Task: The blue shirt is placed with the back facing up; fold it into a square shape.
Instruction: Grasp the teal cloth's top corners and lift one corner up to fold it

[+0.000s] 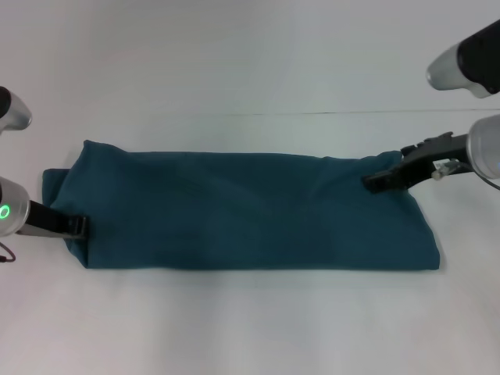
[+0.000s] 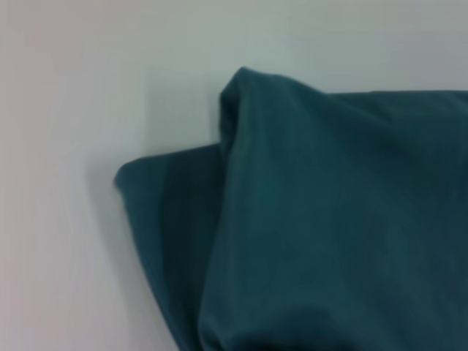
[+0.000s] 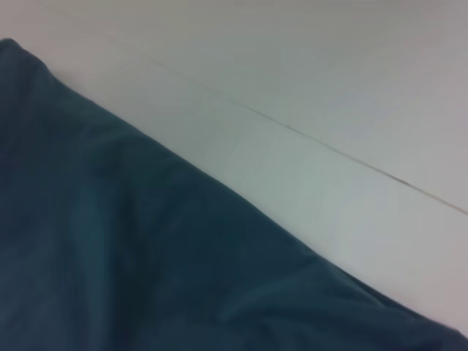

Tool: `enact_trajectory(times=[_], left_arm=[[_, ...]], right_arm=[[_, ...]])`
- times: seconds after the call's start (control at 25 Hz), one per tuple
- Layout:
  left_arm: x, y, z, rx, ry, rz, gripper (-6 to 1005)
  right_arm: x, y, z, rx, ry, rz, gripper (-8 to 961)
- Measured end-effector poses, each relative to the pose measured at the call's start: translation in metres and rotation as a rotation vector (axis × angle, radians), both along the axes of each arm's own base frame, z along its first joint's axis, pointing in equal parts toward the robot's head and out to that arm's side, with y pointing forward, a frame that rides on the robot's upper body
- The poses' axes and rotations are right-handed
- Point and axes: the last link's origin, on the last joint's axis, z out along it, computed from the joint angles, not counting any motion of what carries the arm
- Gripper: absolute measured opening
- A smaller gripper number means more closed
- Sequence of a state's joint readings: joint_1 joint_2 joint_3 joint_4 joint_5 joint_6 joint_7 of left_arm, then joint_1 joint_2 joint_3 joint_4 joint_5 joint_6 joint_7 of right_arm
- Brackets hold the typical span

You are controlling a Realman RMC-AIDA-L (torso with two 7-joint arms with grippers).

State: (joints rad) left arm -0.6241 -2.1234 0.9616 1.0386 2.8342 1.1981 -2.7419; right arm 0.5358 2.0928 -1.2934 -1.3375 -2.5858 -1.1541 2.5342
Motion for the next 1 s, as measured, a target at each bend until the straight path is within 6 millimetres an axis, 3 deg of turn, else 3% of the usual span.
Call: enact_trajectory(times=[0.08,0.4,0.72,0.92,1.0], left_arm=[[0.001,0.000,-0.002,-0.004,-0.002,-0.029,64],[0.002,0.004,0.001,0.033,-0.080,-0.088,71],[0.022,0.016,0.000,0.077,-0.125,-0.170,79],[0.040,0.028,0.022,0.096,-0.115,-0.216,83],[0.047,0.032,0.040,0.098,-0.109,-0.221,85]], right_arm=[[0.005,-0.004,0.003,0.012,0.013,-0.019,917],[0.019,-0.016,0.005,0.076,0.132,0.019,916],[0.033,-0.017,-0.009,0.107,0.256,0.123,895],[0.046,-0.013,-0.022,0.143,0.312,0.157,879],[0.047,-0.012,-0.024,0.152,0.319,0.163,872]])
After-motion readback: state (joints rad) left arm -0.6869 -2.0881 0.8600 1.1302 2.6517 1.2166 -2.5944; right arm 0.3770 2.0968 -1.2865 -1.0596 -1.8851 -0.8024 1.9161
